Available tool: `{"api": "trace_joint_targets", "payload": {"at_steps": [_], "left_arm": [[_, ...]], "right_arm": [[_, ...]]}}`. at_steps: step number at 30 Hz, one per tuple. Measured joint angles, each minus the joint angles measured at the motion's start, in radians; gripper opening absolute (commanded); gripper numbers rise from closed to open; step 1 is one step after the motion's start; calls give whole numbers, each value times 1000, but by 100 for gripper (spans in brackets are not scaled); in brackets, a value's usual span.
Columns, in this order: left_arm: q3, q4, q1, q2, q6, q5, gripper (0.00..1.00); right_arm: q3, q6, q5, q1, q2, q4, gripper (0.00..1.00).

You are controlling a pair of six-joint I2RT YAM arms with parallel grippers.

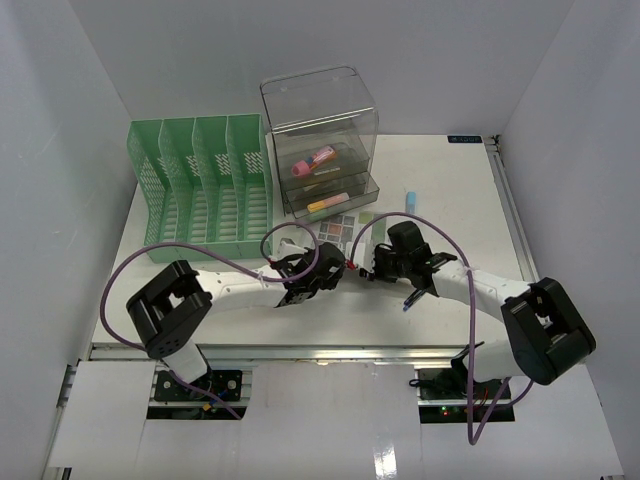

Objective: Organize the desk

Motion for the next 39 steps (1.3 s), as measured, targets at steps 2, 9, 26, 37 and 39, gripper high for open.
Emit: {"api": "trace_joint_targets", "payload": {"at_steps": [2, 9, 26, 37, 39], "left_arm": [[-12, 7, 0, -8, -3, 0, 1], [-54, 28, -4, -35, -26, 4, 71], [2, 39, 4, 47, -49, 16, 32], [3, 51, 9, 69, -41, 27, 0], [-12, 51, 9, 63, -34, 27, 0]], "right_arm": [[0, 17, 4, 1, 9, 8, 13], [0, 41, 3, 6, -9, 9, 8], [-3, 70, -26, 5, -127, -27, 8], [-29, 45, -85, 5, -151, -81, 68], [-29, 33, -103, 5, -169, -98, 82]]}}
